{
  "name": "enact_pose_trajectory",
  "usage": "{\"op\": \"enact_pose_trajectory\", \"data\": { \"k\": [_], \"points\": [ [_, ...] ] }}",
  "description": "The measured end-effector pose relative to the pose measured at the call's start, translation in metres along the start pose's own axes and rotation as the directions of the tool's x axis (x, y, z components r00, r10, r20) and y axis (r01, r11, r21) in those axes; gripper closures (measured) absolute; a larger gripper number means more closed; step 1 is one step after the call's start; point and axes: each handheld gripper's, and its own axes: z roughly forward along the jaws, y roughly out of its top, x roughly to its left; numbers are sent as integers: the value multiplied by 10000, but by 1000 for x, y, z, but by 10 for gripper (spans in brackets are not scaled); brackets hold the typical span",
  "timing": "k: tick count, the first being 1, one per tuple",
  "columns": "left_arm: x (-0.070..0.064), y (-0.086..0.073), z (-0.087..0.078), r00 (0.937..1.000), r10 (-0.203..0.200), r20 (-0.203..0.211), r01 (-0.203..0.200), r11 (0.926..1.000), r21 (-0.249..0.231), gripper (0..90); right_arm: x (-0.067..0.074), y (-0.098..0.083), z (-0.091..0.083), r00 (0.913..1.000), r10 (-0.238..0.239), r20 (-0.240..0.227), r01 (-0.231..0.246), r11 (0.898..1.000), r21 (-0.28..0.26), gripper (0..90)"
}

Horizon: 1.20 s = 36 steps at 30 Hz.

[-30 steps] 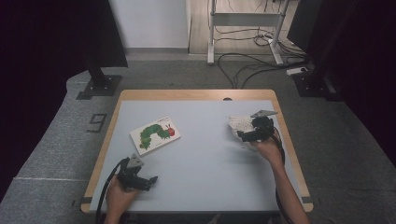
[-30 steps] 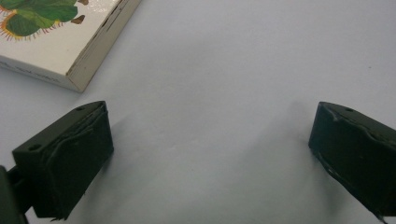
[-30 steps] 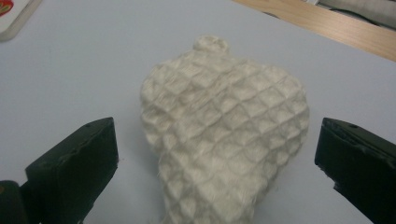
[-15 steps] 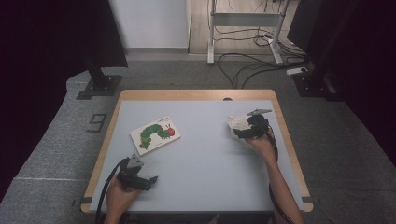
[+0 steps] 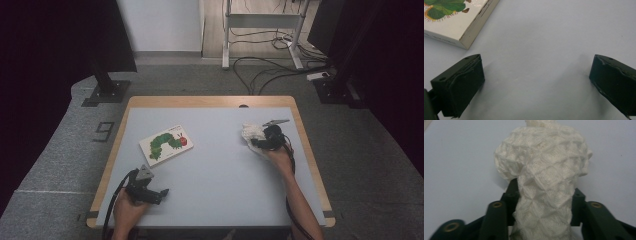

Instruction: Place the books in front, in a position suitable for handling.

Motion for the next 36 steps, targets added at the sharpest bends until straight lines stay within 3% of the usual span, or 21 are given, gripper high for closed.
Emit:
{"op": "enact_pose_trajectory", "data": {
  "k": [2, 9, 23, 36],
  "points": [
    [0, 0, 0, 10000, -1, 1, 1, 10000, 1, 0, 0, 0, -3, 9999, 100, -88, -100, 9999, -25, 638],
    [0, 0, 0, 10000, -9, 1, 9, 10000, 1, 0, 3, 3, -12, 9997, -129, -221, 127, 9999, -94, 647],
    [0, 0, 0, 10000, -19, -5, 19, 10000, 11, 0, 13, 14, -58, 9974, -688, -208, 674, 9959, -607, 641],
    [0, 0, 0, 10000, -17, -5, 17, 10000, 3, 0, 19, 4, -88, 9950, -963, -279, 939, 9925, -784, 635]
  ]
}}
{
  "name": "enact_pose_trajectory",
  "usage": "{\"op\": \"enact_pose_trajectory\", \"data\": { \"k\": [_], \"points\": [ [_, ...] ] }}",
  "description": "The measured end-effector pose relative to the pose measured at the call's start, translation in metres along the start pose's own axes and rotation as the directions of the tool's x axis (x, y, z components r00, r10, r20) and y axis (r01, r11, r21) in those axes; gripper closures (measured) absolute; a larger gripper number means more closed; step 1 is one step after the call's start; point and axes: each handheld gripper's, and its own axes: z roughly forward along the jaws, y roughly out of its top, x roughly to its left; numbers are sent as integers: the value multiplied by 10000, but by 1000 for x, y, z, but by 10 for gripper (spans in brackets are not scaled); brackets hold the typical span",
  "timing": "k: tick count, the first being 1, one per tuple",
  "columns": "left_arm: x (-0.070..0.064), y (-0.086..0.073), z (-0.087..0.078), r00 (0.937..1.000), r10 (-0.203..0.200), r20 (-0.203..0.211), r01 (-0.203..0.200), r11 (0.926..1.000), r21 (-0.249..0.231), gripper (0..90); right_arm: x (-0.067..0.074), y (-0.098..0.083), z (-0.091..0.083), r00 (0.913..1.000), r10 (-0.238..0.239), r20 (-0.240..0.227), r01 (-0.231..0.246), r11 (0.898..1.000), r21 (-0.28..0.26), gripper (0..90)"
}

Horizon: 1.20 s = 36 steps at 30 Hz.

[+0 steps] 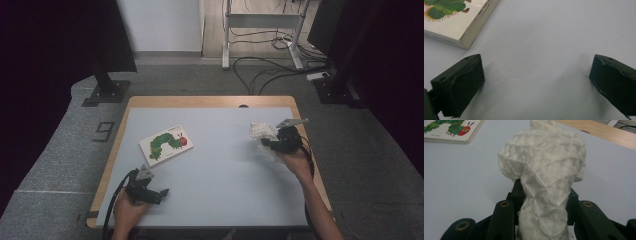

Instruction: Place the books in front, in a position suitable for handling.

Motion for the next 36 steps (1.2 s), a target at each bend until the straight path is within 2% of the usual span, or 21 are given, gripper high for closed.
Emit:
{"op": "enact_pose_trajectory", "data": {
  "k": [10, 23, 36],
  "points": [
    [0, 0, 0, 10000, 7, -7, -7, 10000, 0, 0, 8, -19, -27, 9998, 10, -218, -15, 9997, -246, 635],
    [0, 0, 0, 10000, 6, -9, -6, 10000, -2, 0, 20, -39, -54, 9992, -152, -358, 135, 9988, -462, 630],
    [0, 0, 0, 10000, -13, -3, 13, 10000, -3, 0, 31, -61, -76, 9991, -343, -231, 333, 9985, -436, 627]
  ]
}}
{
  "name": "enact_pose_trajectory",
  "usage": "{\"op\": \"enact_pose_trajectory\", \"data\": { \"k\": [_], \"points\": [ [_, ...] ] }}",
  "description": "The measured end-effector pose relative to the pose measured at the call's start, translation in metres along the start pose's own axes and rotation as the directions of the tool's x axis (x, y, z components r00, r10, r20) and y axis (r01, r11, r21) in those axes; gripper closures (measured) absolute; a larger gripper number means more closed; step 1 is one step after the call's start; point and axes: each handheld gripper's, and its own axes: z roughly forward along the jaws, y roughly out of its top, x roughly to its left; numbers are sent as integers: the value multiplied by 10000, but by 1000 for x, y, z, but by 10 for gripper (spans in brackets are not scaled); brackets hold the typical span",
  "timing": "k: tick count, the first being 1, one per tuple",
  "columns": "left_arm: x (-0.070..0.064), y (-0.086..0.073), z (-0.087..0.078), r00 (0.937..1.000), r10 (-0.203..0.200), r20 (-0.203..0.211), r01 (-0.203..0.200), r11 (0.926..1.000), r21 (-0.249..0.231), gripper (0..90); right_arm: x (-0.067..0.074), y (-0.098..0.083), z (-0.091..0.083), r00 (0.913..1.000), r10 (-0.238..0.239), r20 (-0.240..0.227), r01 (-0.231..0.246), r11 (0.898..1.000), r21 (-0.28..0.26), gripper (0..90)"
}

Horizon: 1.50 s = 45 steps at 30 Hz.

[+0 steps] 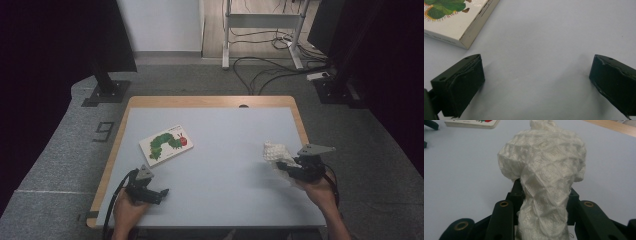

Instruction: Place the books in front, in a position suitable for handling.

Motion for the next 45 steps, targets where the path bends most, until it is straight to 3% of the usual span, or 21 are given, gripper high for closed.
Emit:
{"op": "enact_pose_trajectory", "data": {
  "k": [7, 18, 29, 31, 33, 36, 45],
  "points": [
    [0, 0, 0, 10000, -27, 13, 27, 10000, 0, 0, 7, -15, -2, 9999, -26, 132, 25, 10000, 62, 625],
    [1, 0, 0, 10000, -35, 18, 35, 10000, 2, 0, 12, -47, 14, 9993, 53, 371, -67, 9992, 385, 621],
    [0, 0, 0, 10000, -28, 14, 28, 10000, 16, 0, 15, -67, 26, 9984, -98, 550, 56, 9970, 767, 578],
    [0, 0, 0, 10000, -28, 12, 28, 10000, 14, 0, 15, -66, 25, 9981, -101, 604, 55, 9971, 755, 502],
    [0, 0, 0, 10000, -27, 12, 27, 10000, 13, 0, 15, -65, 24, 9985, -194, 517, 148, 9961, 866, 334],
    [0, 0, 0, 10000, -31, 18, 31, 10000, 8, 0, 17, -59, 19, 9969, -428, 653, 369, 9953, 899, 158],
    [-1, 2, 0, 9998, -174, -75, 175, 9998, 46, 0, 18, -27, 4, 9944, -361, 992, 350, 9993, 133, 26]
  ]
}}
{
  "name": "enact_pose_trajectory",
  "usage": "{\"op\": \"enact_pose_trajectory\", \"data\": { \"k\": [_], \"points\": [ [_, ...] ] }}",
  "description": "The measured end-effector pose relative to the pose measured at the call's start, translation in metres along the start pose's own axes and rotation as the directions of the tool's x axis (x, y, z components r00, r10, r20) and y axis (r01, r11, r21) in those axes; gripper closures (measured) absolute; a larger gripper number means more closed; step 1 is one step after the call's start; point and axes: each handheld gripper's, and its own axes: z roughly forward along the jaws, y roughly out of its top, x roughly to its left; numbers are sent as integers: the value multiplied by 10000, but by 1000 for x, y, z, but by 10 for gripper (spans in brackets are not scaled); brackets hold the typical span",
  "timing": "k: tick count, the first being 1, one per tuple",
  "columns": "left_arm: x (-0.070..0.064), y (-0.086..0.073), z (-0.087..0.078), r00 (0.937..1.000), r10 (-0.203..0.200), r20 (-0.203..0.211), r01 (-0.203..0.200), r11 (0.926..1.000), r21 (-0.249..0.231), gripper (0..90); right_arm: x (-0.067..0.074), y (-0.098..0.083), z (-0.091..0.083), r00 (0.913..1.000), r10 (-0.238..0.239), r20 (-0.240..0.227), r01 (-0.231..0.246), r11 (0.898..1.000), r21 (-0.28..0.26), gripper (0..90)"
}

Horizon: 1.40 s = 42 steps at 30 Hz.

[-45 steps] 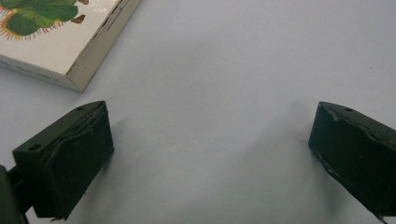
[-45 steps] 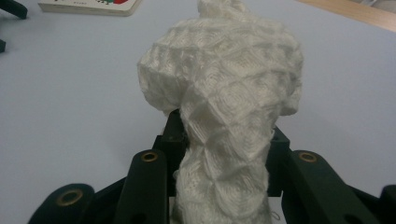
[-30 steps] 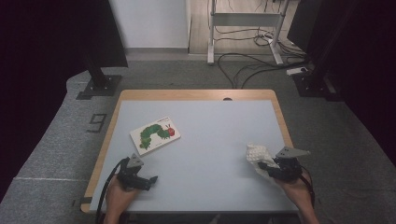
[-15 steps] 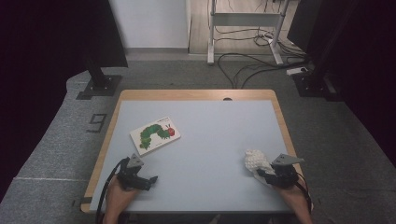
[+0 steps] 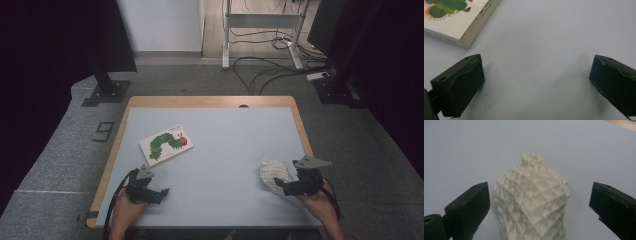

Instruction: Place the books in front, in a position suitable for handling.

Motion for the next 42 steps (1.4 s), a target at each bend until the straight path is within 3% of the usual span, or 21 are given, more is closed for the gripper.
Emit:
{"op": "enact_pose_trajectory", "data": {
  "k": [6, 9, 20, 31, 42],
  "points": [
    [0, 1, -2, 9999, 112, -84, -111, 9999, 127, 0, 0, 15, 10, 9988, 286, -401, -287, 9996, -32, 25],
    [2, 0, -6, 9999, 73, -106, -73, 10000, -35, 0, 0, 19, 15, 9985, 347, -426, -350, 9994, -44, 23],
    [14, 5, -21, 9997, -18, -259, 12, 9997, -250, 0, 9, 42, 20, 9991, -123, -418, 116, 9998, -165, 24],
    [41, 12, -30, 9976, -536, -434, 521, 9980, -364, 0, 15, 67, 32, 9972, -122, -734, 116, 9999, -86, 25],
    [44, 12, -24, 9970, -419, -658, 405, 9989, -225, 0, 25, 90, 54, 9922, -247, -1223, 217, 9994, -259, 26]
  ]
}}
